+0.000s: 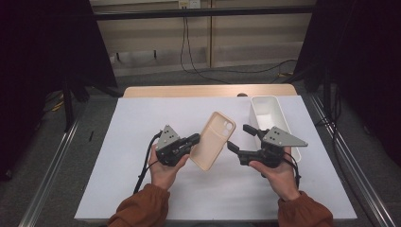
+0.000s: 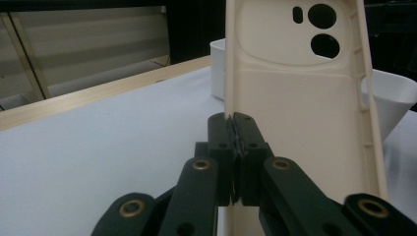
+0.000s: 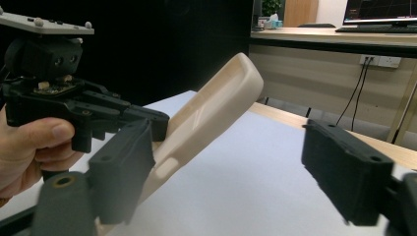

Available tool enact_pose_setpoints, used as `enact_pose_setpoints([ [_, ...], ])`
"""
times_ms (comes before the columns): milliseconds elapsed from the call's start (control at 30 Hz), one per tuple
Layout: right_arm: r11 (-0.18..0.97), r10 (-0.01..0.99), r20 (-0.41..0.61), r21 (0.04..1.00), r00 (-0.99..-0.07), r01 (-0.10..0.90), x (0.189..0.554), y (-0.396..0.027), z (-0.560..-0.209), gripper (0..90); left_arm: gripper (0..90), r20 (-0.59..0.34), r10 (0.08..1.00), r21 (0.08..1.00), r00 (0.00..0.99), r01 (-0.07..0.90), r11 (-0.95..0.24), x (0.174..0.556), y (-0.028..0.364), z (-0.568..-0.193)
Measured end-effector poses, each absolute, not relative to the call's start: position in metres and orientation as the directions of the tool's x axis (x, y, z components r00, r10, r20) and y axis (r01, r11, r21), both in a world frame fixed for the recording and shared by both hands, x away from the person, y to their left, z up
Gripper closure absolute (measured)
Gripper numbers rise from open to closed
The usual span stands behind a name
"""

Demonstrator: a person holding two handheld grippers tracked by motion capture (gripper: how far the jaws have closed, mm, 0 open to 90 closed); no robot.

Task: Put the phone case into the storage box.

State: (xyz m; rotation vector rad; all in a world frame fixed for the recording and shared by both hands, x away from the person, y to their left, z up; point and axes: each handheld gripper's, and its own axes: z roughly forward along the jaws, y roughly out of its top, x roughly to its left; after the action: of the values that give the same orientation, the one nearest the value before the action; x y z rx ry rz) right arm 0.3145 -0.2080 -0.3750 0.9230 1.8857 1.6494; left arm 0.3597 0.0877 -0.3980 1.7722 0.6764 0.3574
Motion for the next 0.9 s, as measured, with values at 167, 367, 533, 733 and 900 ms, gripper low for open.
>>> enact_pose_setpoints([
  [167, 0.053, 0.748, 0.086, 0.981, -0.658, 0.189, 0.321, -0.204, -0.375, 27.7, 87.8, -0.100, 0.604, 0.948, 0.790, 0.260, -0.183, 0.359, 0.086, -0.398],
  [367, 0.059, 0.749, 0.090, 0.978, -0.656, 0.201, 0.326, -0.201, -0.376, 37.2, 87.8, -0.088, 0.602, 0.949, 0.794, 0.250, -0.191, 0.359, 0.085, -0.398],
  [533, 0.064, 0.745, 0.092, 0.976, -0.661, 0.208, 0.328, -0.198, -0.375, 48.4, 87.8, -0.089, 0.603, 0.951, 0.793, 0.248, -0.186, 0.357, 0.085, -0.397],
  [733, 0.059, 0.747, 0.106, 0.973, -0.656, 0.225, 0.330, -0.199, -0.377, 56.4, 87.7, -0.085, 0.601, 0.952, 0.795, 0.243, -0.187, 0.357, 0.085, -0.397],
  [900, 0.047, 0.752, 0.124, 0.969, -0.647, 0.241, 0.333, -0.201, -0.380, 59.8, 87.6, -0.078, 0.600, 0.953, 0.797, 0.235, -0.189, 0.356, 0.084, -0.397],
])
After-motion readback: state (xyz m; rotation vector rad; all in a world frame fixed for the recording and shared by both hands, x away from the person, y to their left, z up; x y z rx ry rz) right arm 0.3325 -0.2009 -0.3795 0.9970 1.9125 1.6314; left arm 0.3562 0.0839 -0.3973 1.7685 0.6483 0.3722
